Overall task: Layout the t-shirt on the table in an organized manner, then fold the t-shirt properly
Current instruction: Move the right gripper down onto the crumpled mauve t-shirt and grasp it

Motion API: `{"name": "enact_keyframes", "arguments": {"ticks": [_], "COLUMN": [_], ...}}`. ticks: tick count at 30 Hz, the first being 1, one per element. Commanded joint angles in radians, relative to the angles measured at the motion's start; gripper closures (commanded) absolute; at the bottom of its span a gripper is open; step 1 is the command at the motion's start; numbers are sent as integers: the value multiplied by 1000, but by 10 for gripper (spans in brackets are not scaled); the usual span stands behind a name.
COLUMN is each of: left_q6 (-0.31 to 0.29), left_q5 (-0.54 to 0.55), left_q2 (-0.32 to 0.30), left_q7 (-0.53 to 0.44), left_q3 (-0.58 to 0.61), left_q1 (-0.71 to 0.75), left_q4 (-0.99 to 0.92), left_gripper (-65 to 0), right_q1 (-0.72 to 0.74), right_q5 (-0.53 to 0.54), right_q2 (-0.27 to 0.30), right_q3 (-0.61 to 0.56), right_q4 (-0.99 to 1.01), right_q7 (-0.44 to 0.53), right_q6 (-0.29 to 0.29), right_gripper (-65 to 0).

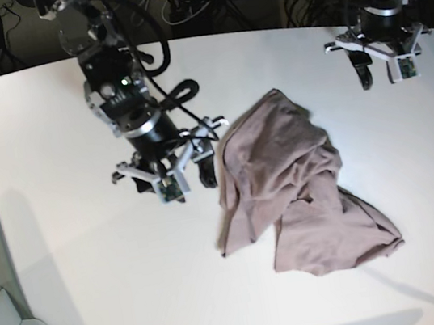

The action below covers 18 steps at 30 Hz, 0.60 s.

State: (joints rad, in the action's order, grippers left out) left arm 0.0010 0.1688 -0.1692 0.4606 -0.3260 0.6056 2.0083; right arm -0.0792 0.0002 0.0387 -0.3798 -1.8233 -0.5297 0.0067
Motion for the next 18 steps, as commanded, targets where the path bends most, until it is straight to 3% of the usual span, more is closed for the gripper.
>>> {"name": "enact_keyframes", "arguments": {"ticks": [1, 8, 18], "left_q6": [3, -2, 1], "left_q5": [4, 4, 4], "left_q2": [-5, -3, -2], "left_q7": [-29, -29, -38], "left_q3": [-2, -14, -15], "left_q1": [1, 20, 126], "left_q4": [18, 18, 18], "left_gripper": [-345, -352, -352], "right_q1": [38, 220, 390], "right_q5": [1, 5, 5], "right_q2": [-16, -50, -164], "right_q3": [2, -25, -44], "right_q4": [23, 277, 600], "right_q7": [24, 27, 108], "right_q6": [-1, -1, -1], "right_gripper": [-336, -336, -336]}}
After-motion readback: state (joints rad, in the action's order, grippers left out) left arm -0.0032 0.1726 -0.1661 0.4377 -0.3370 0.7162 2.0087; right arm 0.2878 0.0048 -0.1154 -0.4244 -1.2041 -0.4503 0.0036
